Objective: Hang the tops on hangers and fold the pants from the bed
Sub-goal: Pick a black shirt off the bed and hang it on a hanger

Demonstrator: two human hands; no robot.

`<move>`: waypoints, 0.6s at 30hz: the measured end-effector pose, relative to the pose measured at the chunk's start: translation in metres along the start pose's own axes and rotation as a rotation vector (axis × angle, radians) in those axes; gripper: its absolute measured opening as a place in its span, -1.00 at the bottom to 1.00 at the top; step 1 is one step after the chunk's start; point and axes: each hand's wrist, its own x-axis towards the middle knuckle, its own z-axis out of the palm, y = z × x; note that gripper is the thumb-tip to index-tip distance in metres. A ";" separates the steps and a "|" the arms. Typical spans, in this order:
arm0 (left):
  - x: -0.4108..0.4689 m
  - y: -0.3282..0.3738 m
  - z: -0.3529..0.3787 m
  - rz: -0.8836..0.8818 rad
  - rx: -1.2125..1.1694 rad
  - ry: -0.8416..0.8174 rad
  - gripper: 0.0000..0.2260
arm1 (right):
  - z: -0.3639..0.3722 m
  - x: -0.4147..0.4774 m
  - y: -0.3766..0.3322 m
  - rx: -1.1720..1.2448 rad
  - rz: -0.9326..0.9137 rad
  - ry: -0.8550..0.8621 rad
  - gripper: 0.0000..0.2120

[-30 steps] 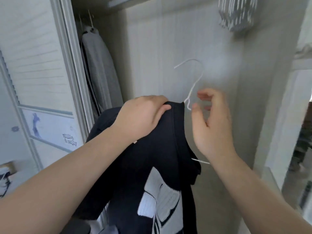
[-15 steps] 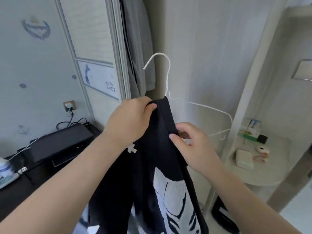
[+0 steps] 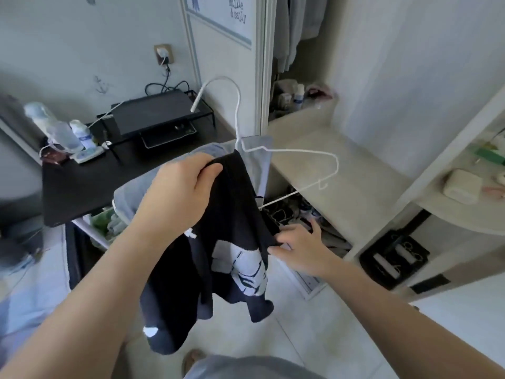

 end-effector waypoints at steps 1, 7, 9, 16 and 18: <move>-0.008 -0.009 -0.004 -0.020 -0.008 0.003 -0.79 | 0.008 0.004 0.002 -0.015 -0.005 -0.033 -0.75; -0.043 -0.047 -0.019 -0.085 -0.003 -0.003 -0.83 | 0.035 0.026 0.000 -0.213 -0.068 -0.076 -0.80; -0.053 -0.062 -0.024 -0.108 -0.003 0.009 -0.88 | 0.036 0.031 0.002 -0.229 -0.074 0.005 -0.78; -0.083 -0.111 -0.044 -0.131 0.055 -0.002 -0.84 | 0.013 0.039 0.010 -0.205 -0.174 0.250 -0.81; -0.087 -0.121 -0.047 -0.139 0.103 -0.043 -0.83 | 0.000 0.036 0.001 -0.107 -0.246 0.289 -0.84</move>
